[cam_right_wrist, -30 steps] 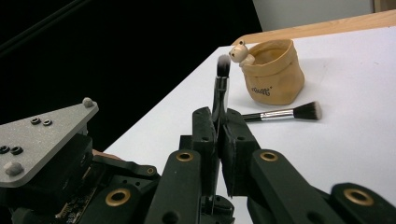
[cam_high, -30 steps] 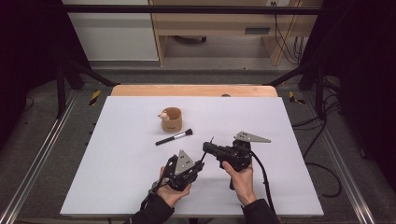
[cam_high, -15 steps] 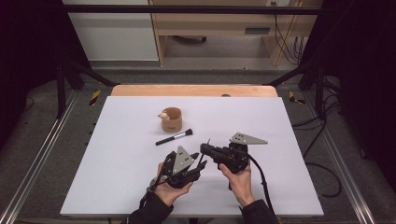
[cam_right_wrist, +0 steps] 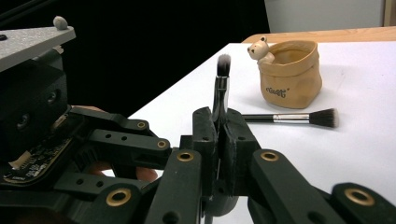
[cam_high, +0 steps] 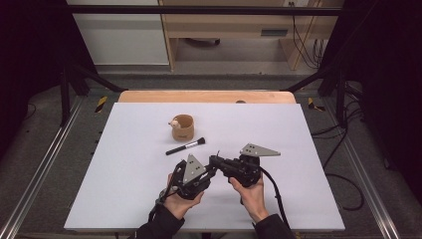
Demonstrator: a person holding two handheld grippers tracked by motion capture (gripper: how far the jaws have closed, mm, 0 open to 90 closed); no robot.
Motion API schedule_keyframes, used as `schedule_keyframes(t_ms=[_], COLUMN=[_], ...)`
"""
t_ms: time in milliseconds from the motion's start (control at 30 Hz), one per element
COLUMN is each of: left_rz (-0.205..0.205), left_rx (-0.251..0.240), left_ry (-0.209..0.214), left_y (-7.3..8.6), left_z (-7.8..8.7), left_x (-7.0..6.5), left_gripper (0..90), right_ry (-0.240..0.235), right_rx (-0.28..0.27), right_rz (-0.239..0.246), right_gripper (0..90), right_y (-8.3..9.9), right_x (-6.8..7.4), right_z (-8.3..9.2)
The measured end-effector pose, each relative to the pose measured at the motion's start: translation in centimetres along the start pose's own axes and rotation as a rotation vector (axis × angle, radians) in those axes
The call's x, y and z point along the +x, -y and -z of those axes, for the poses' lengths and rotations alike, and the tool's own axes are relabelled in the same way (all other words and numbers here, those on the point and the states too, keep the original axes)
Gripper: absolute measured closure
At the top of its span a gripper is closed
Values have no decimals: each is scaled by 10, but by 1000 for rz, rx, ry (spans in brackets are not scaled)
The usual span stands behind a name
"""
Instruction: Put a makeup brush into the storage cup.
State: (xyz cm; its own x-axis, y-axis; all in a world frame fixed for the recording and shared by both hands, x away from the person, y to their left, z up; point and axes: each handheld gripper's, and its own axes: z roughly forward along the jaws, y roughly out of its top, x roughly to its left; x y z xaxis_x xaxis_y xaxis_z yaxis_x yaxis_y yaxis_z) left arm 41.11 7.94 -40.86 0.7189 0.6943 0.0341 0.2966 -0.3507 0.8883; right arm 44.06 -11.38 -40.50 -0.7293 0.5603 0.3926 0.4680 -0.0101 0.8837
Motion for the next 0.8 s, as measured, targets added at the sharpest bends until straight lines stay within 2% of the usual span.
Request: schedule_keyframes(t_ms=[300, 367, 633, 800], left_rz=[12, 15, 51, 80], left_rx=[3, 3, 0, -13], left_ry=[-1, 0, -23, -40], left_y=[1, 1, 3, 2], left_z=[0, 1, 4, 10], left_x=[1, 2, 17, 29], left_gripper=[844, 845, 845, 845], right_ry=[-2, 4, 27, 83], right_rx=[-1, -8, -54, -53], right_rz=[-3, -9, 11, 43], right_gripper=[851, 789, 662, 561], right_y=[1, 0, -4, -8], right_x=[0, -1, -7, -14], right_z=[-1, 0, 12, 24])
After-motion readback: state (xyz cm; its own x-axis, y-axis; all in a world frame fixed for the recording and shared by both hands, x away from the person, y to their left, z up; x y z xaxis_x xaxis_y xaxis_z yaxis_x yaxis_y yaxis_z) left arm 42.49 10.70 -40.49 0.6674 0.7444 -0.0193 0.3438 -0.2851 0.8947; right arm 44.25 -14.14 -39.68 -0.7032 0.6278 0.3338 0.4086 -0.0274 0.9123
